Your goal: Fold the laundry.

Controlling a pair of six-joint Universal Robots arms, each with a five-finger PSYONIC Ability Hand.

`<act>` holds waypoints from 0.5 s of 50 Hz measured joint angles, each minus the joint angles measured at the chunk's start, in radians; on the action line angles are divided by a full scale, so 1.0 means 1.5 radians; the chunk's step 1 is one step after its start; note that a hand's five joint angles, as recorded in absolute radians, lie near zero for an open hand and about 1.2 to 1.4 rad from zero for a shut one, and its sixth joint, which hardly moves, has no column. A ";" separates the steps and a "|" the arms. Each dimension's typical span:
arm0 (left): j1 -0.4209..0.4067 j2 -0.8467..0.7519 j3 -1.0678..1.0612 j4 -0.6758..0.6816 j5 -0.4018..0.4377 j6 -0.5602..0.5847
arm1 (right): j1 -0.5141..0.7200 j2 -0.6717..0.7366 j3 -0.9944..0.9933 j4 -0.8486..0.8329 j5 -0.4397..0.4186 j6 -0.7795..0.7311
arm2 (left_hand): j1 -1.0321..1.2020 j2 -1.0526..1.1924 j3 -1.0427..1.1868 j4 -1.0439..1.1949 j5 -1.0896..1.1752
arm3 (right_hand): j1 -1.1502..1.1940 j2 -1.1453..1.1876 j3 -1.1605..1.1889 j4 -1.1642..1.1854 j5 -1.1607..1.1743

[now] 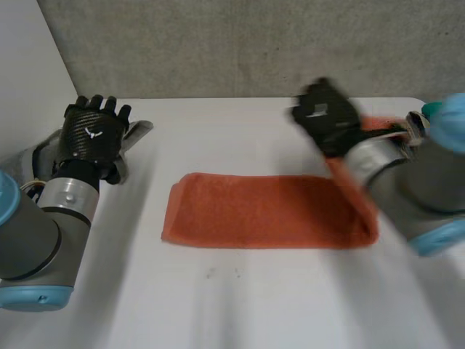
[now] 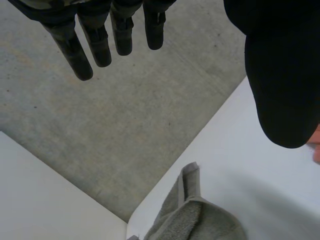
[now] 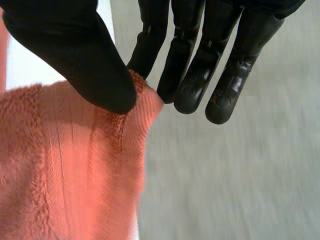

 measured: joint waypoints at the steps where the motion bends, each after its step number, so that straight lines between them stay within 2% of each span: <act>1: 0.001 0.003 -0.001 -0.001 0.000 -0.003 | 0.038 0.021 -0.016 -0.014 -0.001 0.000 | 0.000 0.000 0.000 0.000 0.000 | 0.000 0.000 0.000 0.000 0.000; 7: 0.003 0.014 -0.010 -0.008 0.001 -0.022 | 0.187 0.155 -0.106 -0.061 -0.016 -0.003 | 0.000 0.000 0.000 0.000 0.000 | 0.000 0.000 0.000 0.000 0.000; 9: 0.002 0.015 -0.012 -0.009 0.001 -0.024 | 0.206 0.181 -0.121 -0.065 -0.022 -0.004 | 0.000 0.000 0.000 0.000 0.000 | 0.000 0.000 0.000 0.000 0.000; 10: 0.000 0.014 -0.013 -0.010 0.001 -0.027 | 0.241 0.236 -0.149 -0.075 -0.040 -0.005 | 0.000 0.000 0.000 0.000 0.000 | 0.000 0.000 0.000 0.000 0.000; 16: -0.005 0.010 -0.013 -0.011 0.001 -0.029 | 0.284 0.314 -0.176 -0.091 -0.083 -0.005 | 0.000 0.000 0.000 0.000 0.000 | 0.000 -0.001 -0.002 -0.003 0.001; 17: -0.006 0.009 -0.012 -0.011 0.002 -0.029 | 0.287 0.319 -0.176 -0.093 -0.086 -0.004 | 0.000 0.000 0.000 0.000 0.000 | -0.039 -0.045 -0.036 -0.038 -0.032; 19: -0.008 0.007 -0.008 -0.011 0.002 -0.029 | 0.292 0.323 -0.175 -0.095 -0.089 -0.003 | 0.000 0.000 0.000 0.000 0.000 | -0.272 -0.279 -0.275 -0.277 -0.262; 20: -0.008 0.007 -0.007 -0.011 0.002 -0.029 | 0.293 0.322 -0.174 -0.095 -0.088 -0.002 | 0.000 0.000 0.000 0.000 0.000 | -0.272 -0.279 -0.275 -0.277 -0.262; 21: -0.009 0.006 -0.003 -0.010 0.002 -0.028 | 0.294 0.316 -0.171 -0.095 -0.081 -0.001 | 0.000 0.000 0.000 0.000 0.000 | -0.446 -0.504 -0.498 -0.499 -0.485; 22: -0.010 0.006 0.000 -0.010 0.002 -0.028 | 0.293 0.309 -0.169 -0.095 -0.071 0.000 | 0.000 0.000 0.000 0.000 0.000 | -0.501 -0.593 -0.594 -0.595 -0.576; 23: -0.010 0.006 0.000 -0.010 0.002 -0.028 | 0.293 0.309 -0.169 -0.095 -0.071 0.000 | 0.000 0.000 0.000 0.000 0.000 | -0.501 -0.593 -0.594 -0.595 -0.576; 25: -0.016 0.005 0.012 -0.009 0.003 -0.028 | 0.287 0.276 -0.152 -0.092 -0.021 0.017 | 0.000 0.000 0.000 0.000 0.000 | -0.521 -0.639 -0.649 -0.638 -0.618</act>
